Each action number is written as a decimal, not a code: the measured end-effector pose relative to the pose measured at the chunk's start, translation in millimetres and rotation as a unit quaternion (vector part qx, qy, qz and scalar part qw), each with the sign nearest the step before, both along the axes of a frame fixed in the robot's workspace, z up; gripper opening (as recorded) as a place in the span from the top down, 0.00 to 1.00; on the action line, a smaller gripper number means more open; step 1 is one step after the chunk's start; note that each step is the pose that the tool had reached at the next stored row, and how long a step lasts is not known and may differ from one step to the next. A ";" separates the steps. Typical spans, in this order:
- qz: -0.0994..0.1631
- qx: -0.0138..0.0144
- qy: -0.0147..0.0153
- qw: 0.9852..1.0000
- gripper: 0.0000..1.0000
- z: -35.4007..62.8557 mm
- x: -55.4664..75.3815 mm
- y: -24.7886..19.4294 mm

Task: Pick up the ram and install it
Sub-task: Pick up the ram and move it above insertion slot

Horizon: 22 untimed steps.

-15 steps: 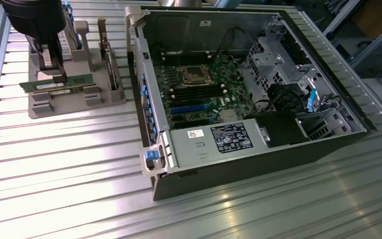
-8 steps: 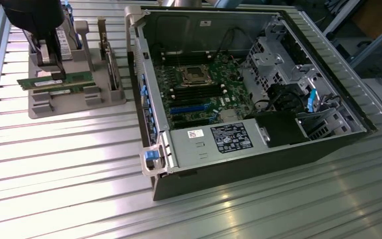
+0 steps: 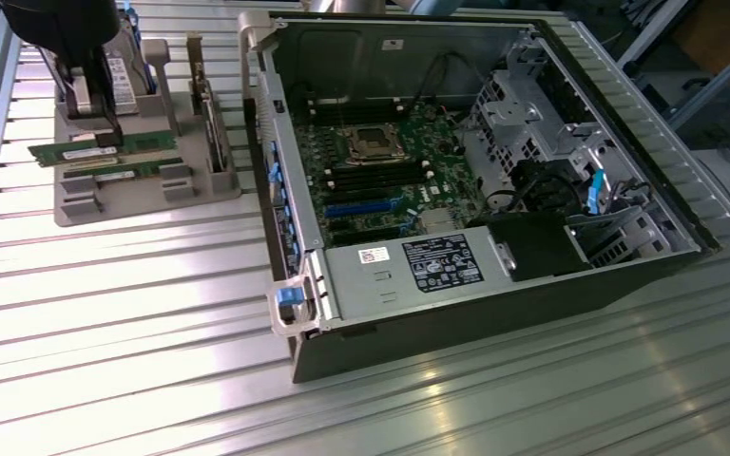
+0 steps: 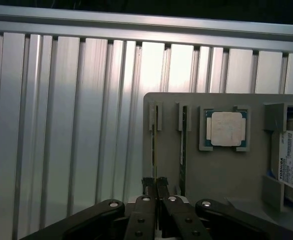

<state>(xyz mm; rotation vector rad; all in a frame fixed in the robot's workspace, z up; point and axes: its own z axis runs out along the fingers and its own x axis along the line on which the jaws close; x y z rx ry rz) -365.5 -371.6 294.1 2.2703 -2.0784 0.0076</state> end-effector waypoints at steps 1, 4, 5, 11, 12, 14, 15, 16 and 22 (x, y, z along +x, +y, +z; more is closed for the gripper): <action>0.000 0.000 0.000 1.000 0.88 1.0 0.0 0.0; 0.000 0.000 0.000 1.000 0.88 3.9 0.0 0.0; 0.000 0.000 0.000 1.000 0.88 14.4 0.0 0.0; 0.000 0.000 0.000 1.000 0.88 18.2 0.0 0.0; 0.000 0.000 0.000 1.000 0.88 18.9 0.0 0.0; 0.000 0.000 0.000 1.000 0.88 20.3 0.0 0.0; 0.000 0.000 0.000 1.000 0.88 21.0 0.0 0.0; 0.000 0.000 0.000 1.000 0.88 21.8 0.0 0.0; 0.000 -0.001 0.000 1.000 0.88 29.9 0.0 0.0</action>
